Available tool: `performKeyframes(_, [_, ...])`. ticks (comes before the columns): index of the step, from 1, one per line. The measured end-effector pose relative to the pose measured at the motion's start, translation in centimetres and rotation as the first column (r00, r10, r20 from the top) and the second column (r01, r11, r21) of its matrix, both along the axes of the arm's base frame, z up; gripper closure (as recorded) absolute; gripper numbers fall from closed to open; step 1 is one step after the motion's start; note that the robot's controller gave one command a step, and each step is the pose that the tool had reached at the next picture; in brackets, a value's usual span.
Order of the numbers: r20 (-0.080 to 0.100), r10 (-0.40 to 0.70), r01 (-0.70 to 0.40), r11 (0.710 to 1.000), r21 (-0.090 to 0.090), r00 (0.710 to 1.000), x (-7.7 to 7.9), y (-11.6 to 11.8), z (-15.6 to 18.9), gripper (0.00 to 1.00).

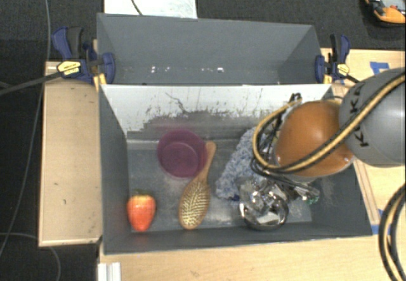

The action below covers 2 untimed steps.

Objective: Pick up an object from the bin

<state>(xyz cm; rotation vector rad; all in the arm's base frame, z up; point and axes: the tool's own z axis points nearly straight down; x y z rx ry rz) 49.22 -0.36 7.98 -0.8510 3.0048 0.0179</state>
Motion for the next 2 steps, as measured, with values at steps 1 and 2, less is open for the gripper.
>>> performKeyframes(1, [-0.002,0.051,-0.051,0.999,-0.002,0.999,0.4,0.1,-0.1,1.00])
performKeyframes(2, [0.003,0.251,-0.251,0.968,-0.002,0.968,7.1,1.0,1.0,1.00])
